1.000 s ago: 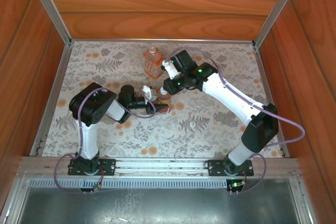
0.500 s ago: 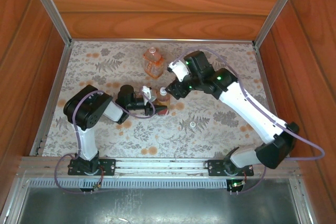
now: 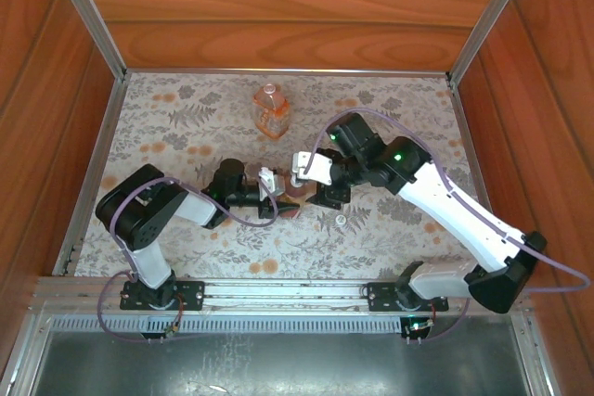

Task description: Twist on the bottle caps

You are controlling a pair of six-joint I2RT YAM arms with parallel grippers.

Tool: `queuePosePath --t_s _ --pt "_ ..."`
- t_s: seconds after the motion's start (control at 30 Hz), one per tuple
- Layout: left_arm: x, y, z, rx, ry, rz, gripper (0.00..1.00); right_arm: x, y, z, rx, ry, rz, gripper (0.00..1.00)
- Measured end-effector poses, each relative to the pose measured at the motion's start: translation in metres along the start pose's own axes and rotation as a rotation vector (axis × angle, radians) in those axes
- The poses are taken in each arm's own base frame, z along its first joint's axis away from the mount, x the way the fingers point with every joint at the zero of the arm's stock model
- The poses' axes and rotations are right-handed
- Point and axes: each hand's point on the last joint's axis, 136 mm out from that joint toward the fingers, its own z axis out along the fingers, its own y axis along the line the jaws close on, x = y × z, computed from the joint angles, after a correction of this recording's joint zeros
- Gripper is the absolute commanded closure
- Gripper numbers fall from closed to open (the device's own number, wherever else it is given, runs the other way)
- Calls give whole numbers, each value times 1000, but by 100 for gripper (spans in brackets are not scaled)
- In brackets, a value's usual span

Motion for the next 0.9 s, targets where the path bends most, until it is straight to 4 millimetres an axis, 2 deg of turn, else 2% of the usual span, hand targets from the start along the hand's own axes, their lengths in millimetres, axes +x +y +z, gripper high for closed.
queuePosePath --t_s 0.1,0.37,0.47,0.67,0.9 --pt "0 -4 2 10 3 33 44 -3 0 8 -25 25 -40 33" --pt "0 -9 2 25 17 88 44 4 -4 24 -57 83 -88 40" --pt "0 -10 2 28 21 97 44 4 -6 27 -65 97 -97 47" --pt "0 -13 2 35 28 108 44 1 -13 31 -65 108 -115 46" --pt "0 -16 2 44 34 113 44 6 -13 40 -91 146 -117 49"
